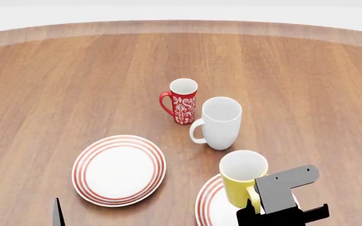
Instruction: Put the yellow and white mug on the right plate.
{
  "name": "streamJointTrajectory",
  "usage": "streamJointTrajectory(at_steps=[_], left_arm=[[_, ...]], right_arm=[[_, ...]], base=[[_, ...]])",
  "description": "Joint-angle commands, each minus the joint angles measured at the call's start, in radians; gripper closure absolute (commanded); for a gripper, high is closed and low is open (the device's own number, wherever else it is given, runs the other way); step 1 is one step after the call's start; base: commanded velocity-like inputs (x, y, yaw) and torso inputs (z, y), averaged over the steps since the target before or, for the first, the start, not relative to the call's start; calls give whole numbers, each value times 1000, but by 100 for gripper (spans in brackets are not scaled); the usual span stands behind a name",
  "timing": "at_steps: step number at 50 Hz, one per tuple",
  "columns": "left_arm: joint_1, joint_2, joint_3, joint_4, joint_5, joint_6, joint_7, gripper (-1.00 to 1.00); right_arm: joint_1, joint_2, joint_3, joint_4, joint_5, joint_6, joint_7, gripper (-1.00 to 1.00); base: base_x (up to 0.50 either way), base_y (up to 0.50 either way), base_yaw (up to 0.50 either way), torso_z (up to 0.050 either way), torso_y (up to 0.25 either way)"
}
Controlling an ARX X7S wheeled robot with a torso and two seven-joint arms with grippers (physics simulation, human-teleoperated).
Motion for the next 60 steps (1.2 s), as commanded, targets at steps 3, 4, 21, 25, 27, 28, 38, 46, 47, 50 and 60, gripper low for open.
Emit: streamJointTrajectory(at_steps=[3, 4, 21, 25, 27, 28, 38, 46, 47, 50, 60], left_arm=[[8, 15, -25, 20, 7, -13, 24, -100], [8, 15, -24, 21, 7, -13, 24, -100], [8, 12, -16, 19, 4, -13, 23, -100], [4, 11, -14, 10, 1, -8, 21, -100], [4, 10, -13, 10, 1, -9, 21, -100], [5, 10, -13, 12, 2, -9, 20, -100], [5, 7, -10, 12, 0, -9, 18, -100], [6, 5, -7, 14, -5, -13, 20, -100], [6, 5, -7, 14, -5, -13, 20, -100], [6, 4, -6, 16, -5, -15, 19, -100], [3, 3, -2, 13, -9, -17, 19, -100]], right_arm=[[1, -25, 17, 26, -39, -14, -26, 100], [1, -26, 17, 28, -39, -15, -26, 100], [21, -43, 24, 74, -1, 42, -41, 100], [16, -44, 22, 82, -3, 37, -42, 100], [14, -44, 19, 83, -4, 36, -42, 100], [14, -45, 19, 85, -4, 35, -43, 100], [18, -46, 28, 87, 6, 55, -29, 100], [40, -58, 21, 142, -10, 33, -35, 100], [45, -61, 21, 156, -13, 30, -36, 100], [60, -69, 13, 191, -23, 15, -46, 100], [50, -73, 1, 208, -25, 20, -52, 100]], base=[[0, 0, 0, 0, 0], [0, 0, 0, 0, 0], [0, 0, 0, 0, 1], [0, 0, 0, 0, 0], [0, 0, 0, 0, 0], [0, 0, 0, 0, 0], [0, 0, 0, 0, 0], [0, 0, 0, 0, 0], [0, 0, 0, 0, 0], [0, 0, 0, 0, 0], [0, 0, 0, 0, 1]])
